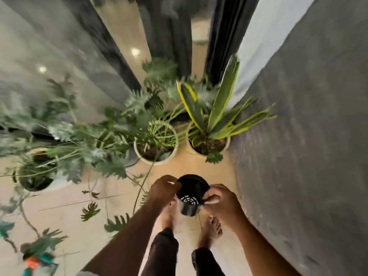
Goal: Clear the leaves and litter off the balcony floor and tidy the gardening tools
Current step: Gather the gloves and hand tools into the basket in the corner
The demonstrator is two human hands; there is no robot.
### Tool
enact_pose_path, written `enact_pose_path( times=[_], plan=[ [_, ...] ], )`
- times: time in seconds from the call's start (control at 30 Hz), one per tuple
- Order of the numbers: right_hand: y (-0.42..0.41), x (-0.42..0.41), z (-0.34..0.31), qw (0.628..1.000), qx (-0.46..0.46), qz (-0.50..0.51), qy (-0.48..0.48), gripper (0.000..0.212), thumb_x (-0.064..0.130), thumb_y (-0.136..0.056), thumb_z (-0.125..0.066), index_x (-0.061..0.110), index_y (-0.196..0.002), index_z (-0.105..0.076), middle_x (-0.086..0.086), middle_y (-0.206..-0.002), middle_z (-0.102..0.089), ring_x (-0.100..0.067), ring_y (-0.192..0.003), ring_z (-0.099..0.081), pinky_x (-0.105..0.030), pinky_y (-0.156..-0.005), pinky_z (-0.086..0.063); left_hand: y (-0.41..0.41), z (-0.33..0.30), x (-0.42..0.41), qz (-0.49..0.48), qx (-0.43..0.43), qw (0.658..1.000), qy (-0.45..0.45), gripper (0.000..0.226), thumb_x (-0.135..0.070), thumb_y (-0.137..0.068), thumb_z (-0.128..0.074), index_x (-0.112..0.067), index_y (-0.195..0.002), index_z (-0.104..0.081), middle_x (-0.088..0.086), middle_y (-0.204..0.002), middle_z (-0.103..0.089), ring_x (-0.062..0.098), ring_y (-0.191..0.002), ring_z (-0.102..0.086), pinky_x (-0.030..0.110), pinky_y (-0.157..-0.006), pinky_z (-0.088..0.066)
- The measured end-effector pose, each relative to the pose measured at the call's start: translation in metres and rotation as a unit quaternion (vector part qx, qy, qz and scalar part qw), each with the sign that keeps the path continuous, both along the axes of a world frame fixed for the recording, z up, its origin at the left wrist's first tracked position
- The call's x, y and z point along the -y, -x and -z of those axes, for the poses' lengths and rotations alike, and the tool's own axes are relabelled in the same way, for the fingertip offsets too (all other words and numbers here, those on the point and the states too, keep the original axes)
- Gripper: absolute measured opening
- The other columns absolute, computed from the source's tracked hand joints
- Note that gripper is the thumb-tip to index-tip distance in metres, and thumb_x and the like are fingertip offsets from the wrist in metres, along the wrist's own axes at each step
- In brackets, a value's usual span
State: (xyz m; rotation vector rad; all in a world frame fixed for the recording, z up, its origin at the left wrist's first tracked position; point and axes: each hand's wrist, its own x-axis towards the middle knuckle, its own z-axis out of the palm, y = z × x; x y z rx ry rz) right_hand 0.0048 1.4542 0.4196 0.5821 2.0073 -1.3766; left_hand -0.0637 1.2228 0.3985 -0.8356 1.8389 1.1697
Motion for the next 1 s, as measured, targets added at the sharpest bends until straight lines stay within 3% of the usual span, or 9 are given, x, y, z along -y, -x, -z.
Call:
enact_pose_path(
  times=[0.07,0.13,0.2,0.27,0.37,0.53,0.63,0.8,1.0],
  plan=[
    [0.009,0.001,-0.061,1.000,-0.009,0.016,0.008,0.030,0.013,-0.063,-0.079,0.034,-0.084,-0.076,0.015,-0.095,-0.071,-0.012,-0.080,-0.074,-0.036,-0.075,-0.063,0.007,-0.053,0.004,0.028,-0.037,0.999,0.007,0.026,-0.040,-0.064,-0.077,-0.027,-0.086,-0.074,0.004,-0.072,-0.078,0.029,-0.064,-0.077,0.055,-0.068,-0.066],
    [0.018,0.002,-0.119,0.996,0.017,0.070,0.054,0.027,0.010,-0.064,-0.069,0.023,-0.086,-0.080,0.006,-0.092,-0.074,-0.020,-0.075,-0.073,-0.040,-0.069,-0.063,0.012,-0.107,0.009,0.037,-0.083,0.996,0.003,0.036,-0.048,-0.060,-0.077,-0.027,-0.089,-0.074,0.003,-0.070,-0.077,0.028,-0.065,-0.078,0.054,-0.070,-0.066],
    [0.027,0.004,-0.162,0.990,0.025,0.113,0.081,0.023,0.006,-0.073,-0.071,0.013,-0.093,-0.076,-0.010,-0.090,-0.072,-0.022,-0.067,-0.070,-0.037,-0.061,-0.058,0.014,-0.147,0.012,0.030,-0.119,0.992,-0.005,0.039,-0.053,-0.056,-0.076,-0.033,-0.089,-0.073,0.003,-0.072,-0.078,0.027,-0.068,-0.078,0.055,-0.071,-0.066],
    [0.034,0.008,-0.201,0.986,-0.009,0.146,0.080,0.017,-0.001,-0.088,-0.073,0.011,-0.099,-0.068,-0.013,-0.088,-0.070,-0.019,-0.060,-0.069,-0.030,-0.050,-0.053,0.010,-0.183,0.016,0.024,-0.168,0.985,-0.012,0.034,-0.056,-0.056,-0.075,-0.043,-0.088,-0.072,0.002,-0.078,-0.079,0.026,-0.071,-0.079,0.054,-0.069,-0.066],
    [0.038,0.015,-0.238,0.985,-0.029,0.157,0.064,0.018,0.001,-0.091,-0.074,0.014,-0.101,-0.067,-0.016,-0.091,-0.073,-0.025,-0.064,-0.072,-0.036,-0.053,-0.057,-0.005,-0.249,0.018,-0.001,-0.216,0.976,-0.009,0.030,-0.047,-0.069,-0.083,-0.032,-0.092,-0.073,0.003,-0.085,-0.079,0.025,-0.075,-0.079,0.053,-0.065,-0.067],
    [0.040,0.038,-0.270,0.992,-0.026,0.109,0.049,0.011,0.000,-0.090,-0.076,0.008,-0.095,-0.071,-0.020,-0.093,-0.075,-0.034,-0.076,-0.076,-0.042,-0.061,-0.062,-0.048,-0.305,0.039,-0.096,-0.245,0.964,-0.028,0.030,-0.026,-0.089,-0.087,-0.010,-0.095,-0.063,0.012,-0.087,-0.077,0.025,-0.076,-0.077,0.048,-0.068,-0.067],
    [0.043,0.073,-0.286,0.997,-0.027,0.064,0.044,0.010,-0.001,-0.089,-0.077,0.008,-0.092,-0.072,-0.018,-0.091,-0.074,-0.032,-0.080,-0.075,-0.039,-0.059,-0.061,-0.081,-0.325,0.071,-0.143,-0.258,0.955,-0.029,0.026,-0.028,-0.093,-0.083,-0.009,-0.091,-0.066,0.010,-0.080,-0.077,0.025,-0.077,-0.078,0.043,-0.070,-0.067],
    [0.042,0.153,-0.302,0.995,-0.069,-0.050,0.047,0.002,0.014,-0.085,-0.076,0.013,-0.084,-0.078,-0.014,-0.083,-0.079,-0.034,-0.080,-0.078,-0.052,-0.070,-0.066,-0.124,-0.345,0.146,-0.245,-0.270,0.931,-0.031,0.024,-0.026,-0.093,-0.083,-0.007,-0.092,-0.068,0.013,-0.085,-0.079,0.024,-0.078,-0.078,0.038,-0.070,-0.065],
    [0.025,0.280,-0.325,0.985,-0.015,-0.155,0.072,0.017,0.002,-0.095,-0.060,0.006,-0.100,-0.076,-0.016,-0.080,-0.078,-0.027,-0.072,-0.075,-0.047,-0.077,-0.064,-0.181,-0.351,0.244,-0.367,-0.263,0.893,-0.003,0.024,-0.025,-0.094,-0.083,-0.006,-0.093,-0.068,0.010,-0.078,-0.076,0.019,-0.069,-0.074,0.034,-0.064,-0.065]
  ],
)
